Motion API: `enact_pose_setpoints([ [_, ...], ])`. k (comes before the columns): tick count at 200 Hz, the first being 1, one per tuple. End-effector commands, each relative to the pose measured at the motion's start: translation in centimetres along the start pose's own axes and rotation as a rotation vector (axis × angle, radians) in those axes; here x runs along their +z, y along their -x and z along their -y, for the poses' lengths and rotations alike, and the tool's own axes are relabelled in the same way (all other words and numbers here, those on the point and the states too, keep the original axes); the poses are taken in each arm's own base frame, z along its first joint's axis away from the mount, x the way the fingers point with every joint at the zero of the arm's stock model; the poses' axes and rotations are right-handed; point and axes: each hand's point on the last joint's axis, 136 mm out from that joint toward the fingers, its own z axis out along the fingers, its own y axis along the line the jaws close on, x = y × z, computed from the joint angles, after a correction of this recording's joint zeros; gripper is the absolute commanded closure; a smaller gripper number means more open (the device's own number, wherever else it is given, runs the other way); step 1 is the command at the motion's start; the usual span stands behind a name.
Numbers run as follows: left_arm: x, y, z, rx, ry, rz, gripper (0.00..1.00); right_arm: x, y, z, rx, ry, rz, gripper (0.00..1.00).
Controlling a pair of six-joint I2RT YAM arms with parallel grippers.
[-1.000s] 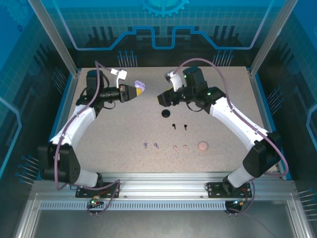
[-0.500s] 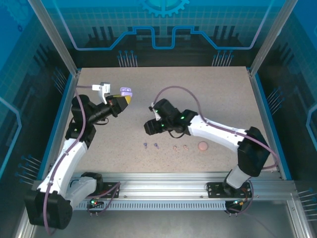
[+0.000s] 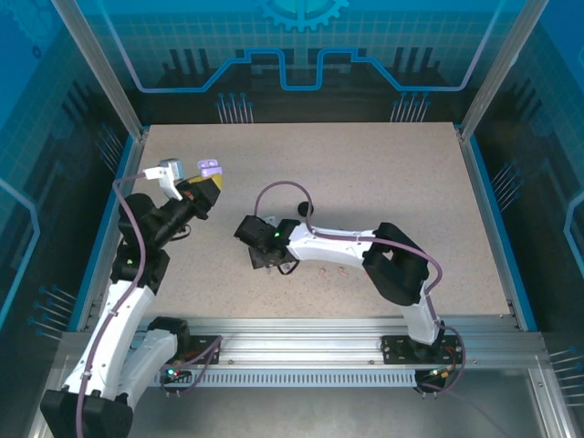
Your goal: Insert wireless bluetooth earbuds into charging case
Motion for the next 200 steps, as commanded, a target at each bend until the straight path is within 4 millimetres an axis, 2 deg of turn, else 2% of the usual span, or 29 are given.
enact_pose_setpoints([
  [1, -0.3, -0.4, -1.5, -0.011, 0.069, 0.009, 1.0, 0.3, -0.7, 0.3, 0.032, -0.08, -0.001, 0.46],
  [45, -0.3, -0.5, -1.7, -0.017, 0.077, 0.016, 1.0, 1.1, -1.3, 0.4, 0.068, -0.123, -0.017, 0.51],
  [117, -0.4, -0.7, -1.8, -0.019, 0.08, 0.019, 1.0, 2.5, -2.1, -0.7, 0.067, -0.139, -0.031, 0.55],
  [200, -0.6, -0.7, -1.5, -0.016, 0.064, 0.021, 1.0, 3.5, -2.6, -0.2, 0.101, -0.17, -0.04, 0.6],
])
